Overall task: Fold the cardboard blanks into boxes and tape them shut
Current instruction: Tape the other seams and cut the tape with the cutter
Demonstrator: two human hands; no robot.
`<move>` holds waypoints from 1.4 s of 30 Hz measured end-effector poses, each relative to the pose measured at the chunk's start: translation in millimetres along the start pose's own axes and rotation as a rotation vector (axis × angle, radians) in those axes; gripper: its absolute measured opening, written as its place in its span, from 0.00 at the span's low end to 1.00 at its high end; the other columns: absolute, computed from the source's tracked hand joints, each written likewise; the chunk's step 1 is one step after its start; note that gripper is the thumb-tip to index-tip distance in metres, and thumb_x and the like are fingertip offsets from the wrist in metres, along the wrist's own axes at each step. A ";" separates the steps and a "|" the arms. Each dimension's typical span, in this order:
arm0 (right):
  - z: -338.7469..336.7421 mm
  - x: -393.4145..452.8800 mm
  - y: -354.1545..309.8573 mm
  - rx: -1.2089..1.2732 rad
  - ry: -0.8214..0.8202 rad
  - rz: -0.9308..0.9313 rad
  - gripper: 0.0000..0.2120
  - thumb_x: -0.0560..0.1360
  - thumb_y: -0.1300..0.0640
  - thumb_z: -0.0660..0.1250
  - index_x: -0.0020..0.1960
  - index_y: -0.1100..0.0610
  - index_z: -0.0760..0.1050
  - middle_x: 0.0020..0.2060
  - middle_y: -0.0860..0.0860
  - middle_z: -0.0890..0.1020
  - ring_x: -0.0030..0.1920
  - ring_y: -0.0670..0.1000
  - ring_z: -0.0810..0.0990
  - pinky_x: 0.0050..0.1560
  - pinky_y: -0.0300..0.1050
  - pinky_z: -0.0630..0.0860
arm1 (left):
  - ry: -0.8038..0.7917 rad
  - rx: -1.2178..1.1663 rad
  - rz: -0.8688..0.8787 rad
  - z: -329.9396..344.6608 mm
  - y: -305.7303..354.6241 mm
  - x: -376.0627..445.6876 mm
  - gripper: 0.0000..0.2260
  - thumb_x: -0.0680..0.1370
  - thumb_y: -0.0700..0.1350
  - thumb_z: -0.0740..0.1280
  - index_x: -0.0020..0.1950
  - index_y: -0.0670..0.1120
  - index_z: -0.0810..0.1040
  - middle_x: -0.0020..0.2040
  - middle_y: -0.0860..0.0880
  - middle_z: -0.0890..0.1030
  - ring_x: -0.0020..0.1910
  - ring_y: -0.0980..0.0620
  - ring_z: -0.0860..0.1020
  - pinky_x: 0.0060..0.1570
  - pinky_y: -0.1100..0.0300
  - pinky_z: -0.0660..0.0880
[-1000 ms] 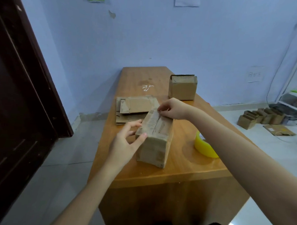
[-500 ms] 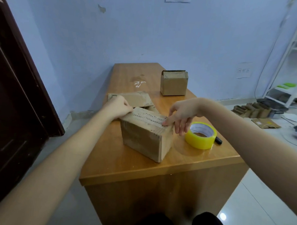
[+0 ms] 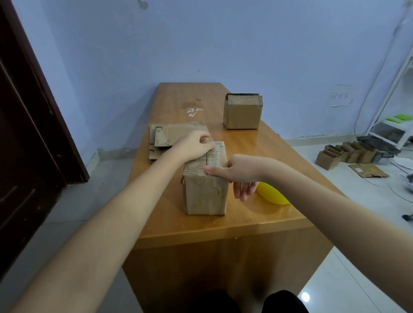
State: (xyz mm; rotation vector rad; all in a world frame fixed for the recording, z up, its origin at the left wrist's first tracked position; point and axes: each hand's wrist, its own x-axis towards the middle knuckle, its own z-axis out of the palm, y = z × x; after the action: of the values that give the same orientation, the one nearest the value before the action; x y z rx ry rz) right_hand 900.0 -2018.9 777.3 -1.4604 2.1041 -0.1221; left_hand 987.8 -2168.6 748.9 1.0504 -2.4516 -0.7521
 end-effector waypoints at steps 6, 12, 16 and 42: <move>4.7 -3.7 25.9 0.260 0.270 -0.064 0.35 0.75 0.30 0.48 0.50 0.60 0.75 0.37 0.55 0.84 0.35 0.52 0.84 0.40 0.47 0.81 | -0.026 0.050 0.241 -18.3 -7.4 -58.5 0.29 0.75 0.66 0.60 0.74 0.58 0.63 0.75 0.57 0.60 0.75 0.59 0.51 0.72 0.50 0.50; -0.1 2.4 97.2 -0.319 0.553 0.044 0.37 0.71 0.31 0.61 0.69 0.55 0.65 0.66 0.55 0.71 0.67 0.56 0.67 0.64 0.53 0.68 | -0.055 0.190 0.290 -16.8 -12.5 -110.3 0.32 0.71 0.66 0.62 0.73 0.58 0.62 0.75 0.61 0.58 0.71 0.67 0.48 0.72 0.54 0.49; 13.8 6.2 138.1 -0.293 0.327 0.161 0.52 0.63 0.28 0.68 0.76 0.55 0.52 0.71 0.57 0.63 0.71 0.58 0.62 0.70 0.55 0.63 | 0.021 0.076 0.305 -9.1 -15.7 -112.9 0.36 0.69 0.71 0.59 0.74 0.59 0.60 0.74 0.63 0.57 0.74 0.64 0.49 0.72 0.51 0.51; 15.6 -85.5 89.5 0.594 0.557 -0.595 0.45 0.53 0.43 0.79 0.68 0.43 0.65 0.65 0.44 0.73 0.63 0.39 0.73 0.53 0.32 0.74 | 0.068 -0.785 0.196 6.0 75.8 -120.8 0.15 0.67 0.52 0.70 0.50 0.48 0.80 0.43 0.49 0.82 0.42 0.55 0.79 0.42 0.62 0.77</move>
State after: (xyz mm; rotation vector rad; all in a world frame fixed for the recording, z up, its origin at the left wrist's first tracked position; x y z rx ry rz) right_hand 853.9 -1903.7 764.1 -1.7193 1.6828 -1.3857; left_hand 1022.1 -2032.6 775.0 0.5086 -1.8673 -1.4070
